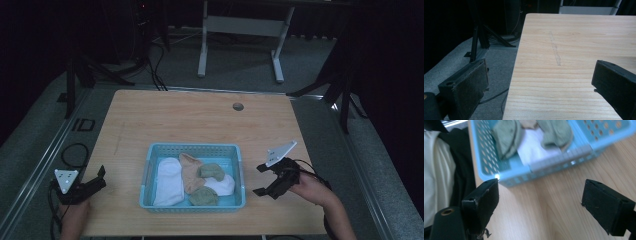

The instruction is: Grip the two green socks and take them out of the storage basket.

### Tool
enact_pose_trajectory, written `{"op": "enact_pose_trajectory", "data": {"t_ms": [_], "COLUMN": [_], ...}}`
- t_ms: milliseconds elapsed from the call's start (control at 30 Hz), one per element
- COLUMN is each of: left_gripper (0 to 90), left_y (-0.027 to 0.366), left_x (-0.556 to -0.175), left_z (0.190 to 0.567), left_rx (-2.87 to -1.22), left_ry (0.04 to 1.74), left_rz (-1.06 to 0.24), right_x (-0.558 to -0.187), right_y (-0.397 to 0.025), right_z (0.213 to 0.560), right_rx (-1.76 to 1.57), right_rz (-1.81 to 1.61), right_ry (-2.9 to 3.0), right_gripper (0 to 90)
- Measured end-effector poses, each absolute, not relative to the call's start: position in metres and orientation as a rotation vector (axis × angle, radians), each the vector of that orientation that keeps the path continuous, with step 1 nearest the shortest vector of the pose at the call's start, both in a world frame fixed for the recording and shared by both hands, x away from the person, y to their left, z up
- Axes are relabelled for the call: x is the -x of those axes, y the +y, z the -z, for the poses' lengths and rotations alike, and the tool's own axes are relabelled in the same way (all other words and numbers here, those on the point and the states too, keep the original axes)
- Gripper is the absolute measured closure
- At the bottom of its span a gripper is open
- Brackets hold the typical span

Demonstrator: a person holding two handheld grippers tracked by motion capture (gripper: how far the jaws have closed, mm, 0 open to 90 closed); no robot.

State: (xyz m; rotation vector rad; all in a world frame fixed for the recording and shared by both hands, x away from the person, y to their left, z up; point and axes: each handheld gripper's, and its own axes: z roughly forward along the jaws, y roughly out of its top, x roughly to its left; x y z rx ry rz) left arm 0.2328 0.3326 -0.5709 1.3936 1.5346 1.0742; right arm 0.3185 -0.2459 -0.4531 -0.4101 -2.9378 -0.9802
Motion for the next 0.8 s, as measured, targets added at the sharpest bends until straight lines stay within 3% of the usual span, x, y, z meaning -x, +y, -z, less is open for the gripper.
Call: {"op": "enact_pose_trajectory", "data": {"t_ms": [800], "left_gripper": [0.3], "left_y": [0.333], "left_x": [-0.233], "left_z": [0.571], "left_rx": [-1.394], "left_ry": [1.53], "left_rz": [-1.068], "right_x": [-0.32], "right_y": [-0.17], "right_z": [0.454], "right_rx": [0.156], "right_rz": [0.875], "right_ry": [-2.971], "right_gripper": [12.8]}}
